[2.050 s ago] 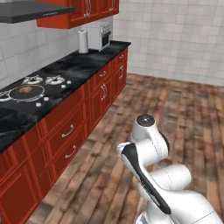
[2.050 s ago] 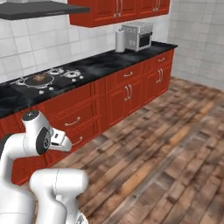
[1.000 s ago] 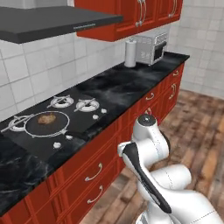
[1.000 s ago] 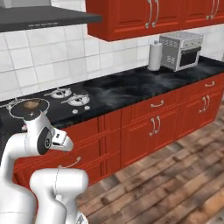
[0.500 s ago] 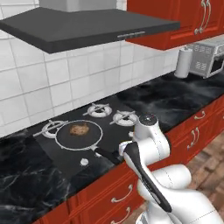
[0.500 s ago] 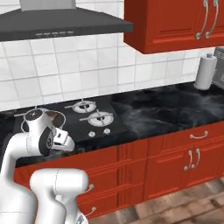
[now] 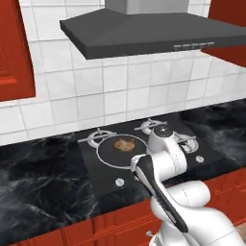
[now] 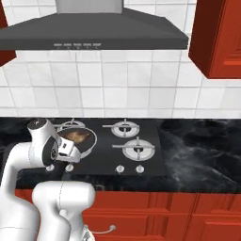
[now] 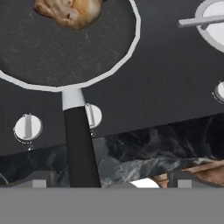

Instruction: Take the chicken drumsticks from the pan and place one on each plate on the dining counter.

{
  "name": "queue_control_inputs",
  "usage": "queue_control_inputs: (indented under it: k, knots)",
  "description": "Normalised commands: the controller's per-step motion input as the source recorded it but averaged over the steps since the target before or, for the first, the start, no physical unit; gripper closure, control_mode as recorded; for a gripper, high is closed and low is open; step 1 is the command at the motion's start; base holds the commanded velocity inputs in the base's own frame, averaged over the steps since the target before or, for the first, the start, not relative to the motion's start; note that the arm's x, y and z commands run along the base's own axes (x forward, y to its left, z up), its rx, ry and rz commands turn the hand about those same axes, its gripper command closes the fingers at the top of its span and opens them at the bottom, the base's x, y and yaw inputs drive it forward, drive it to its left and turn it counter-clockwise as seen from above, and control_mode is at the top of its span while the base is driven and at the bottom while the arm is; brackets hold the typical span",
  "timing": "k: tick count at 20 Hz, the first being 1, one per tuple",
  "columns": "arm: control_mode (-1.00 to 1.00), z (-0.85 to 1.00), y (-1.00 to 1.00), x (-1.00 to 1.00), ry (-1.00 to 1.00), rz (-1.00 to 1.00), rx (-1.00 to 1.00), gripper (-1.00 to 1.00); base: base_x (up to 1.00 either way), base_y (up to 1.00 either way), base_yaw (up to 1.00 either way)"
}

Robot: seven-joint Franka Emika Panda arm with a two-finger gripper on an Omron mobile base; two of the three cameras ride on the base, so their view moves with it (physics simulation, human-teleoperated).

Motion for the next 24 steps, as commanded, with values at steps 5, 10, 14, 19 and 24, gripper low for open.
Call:
queue_control_inputs:
  k: [5, 10, 14, 19, 24]
  knots:
    - [1.00, 0.00, 0.00, 0.00, 0.00, 0.00, 0.00, -1.00, 0.40, -0.47, 0.39]
    - [1.00, 0.00, 0.00, 0.00, 0.00, 0.00, 0.00, -1.00, 0.39, -0.35, 0.22]
    - [1.00, 0.00, 0.00, 0.00, 0.00, 0.00, 0.00, -1.00, 0.05, 0.00, 0.00]
    - [1.00, 0.00, 0.00, 0.00, 0.00, 0.00, 0.00, -1.00, 0.00, 0.00, 0.00]
    - [1.00, 0.00, 0.00, 0.00, 0.00, 0.00, 0.00, -1.00, 0.00, 0.00, 0.00]
